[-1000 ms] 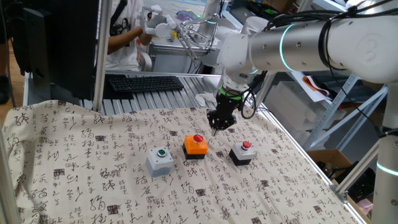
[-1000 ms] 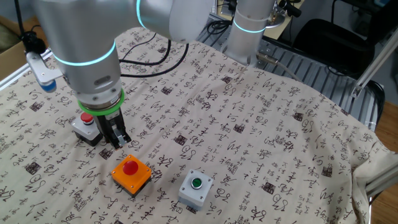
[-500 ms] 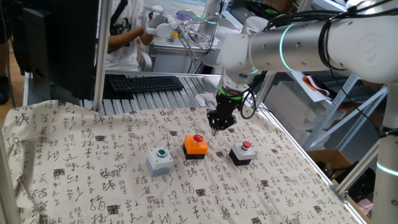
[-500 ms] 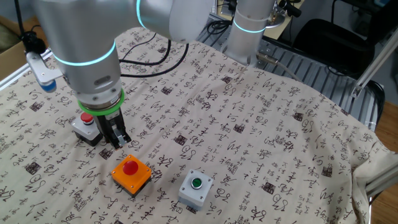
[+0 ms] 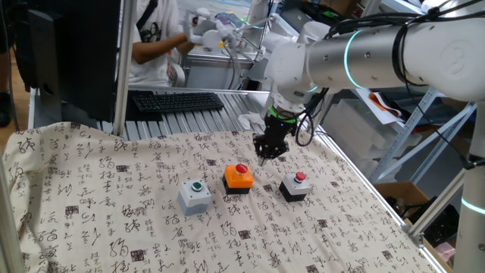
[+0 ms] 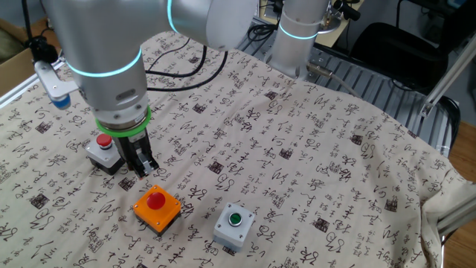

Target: Press three buttons from left to right in sequence

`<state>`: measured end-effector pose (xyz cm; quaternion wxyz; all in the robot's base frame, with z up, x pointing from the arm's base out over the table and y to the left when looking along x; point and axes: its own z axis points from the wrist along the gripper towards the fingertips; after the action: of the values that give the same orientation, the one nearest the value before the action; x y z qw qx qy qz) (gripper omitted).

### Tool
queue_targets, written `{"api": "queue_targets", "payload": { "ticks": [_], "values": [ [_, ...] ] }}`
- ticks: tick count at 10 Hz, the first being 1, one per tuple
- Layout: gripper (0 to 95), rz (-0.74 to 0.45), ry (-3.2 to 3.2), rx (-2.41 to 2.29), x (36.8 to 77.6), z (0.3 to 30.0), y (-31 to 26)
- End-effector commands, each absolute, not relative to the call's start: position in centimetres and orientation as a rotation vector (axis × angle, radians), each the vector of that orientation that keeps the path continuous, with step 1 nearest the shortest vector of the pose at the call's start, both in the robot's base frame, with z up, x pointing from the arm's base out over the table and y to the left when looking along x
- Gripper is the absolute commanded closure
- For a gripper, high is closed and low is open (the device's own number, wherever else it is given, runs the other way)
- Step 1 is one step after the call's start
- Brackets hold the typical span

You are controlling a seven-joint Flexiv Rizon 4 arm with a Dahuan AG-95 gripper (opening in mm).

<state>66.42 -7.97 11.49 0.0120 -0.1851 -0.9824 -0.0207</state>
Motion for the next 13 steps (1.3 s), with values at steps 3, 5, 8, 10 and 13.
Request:
{"api": "queue_targets", "payload": {
  "ticks": [3,5,8,10,13],
  "values": [
    [95.0,-0.064,-3.079,-0.542,66.3,11.5,-7.9],
    [95.0,-0.099,-3.077,-0.551,66.3,11.5,-7.9],
    [95.0,-0.089,-3.078,-0.533,66.3,11.5,-7.9],
    [95.0,-0.102,-3.081,-0.531,66.3,11.5,-7.6],
    [95.0,-0.103,-3.077,-0.529,66.6,11.5,-6.4]
  ]
}}
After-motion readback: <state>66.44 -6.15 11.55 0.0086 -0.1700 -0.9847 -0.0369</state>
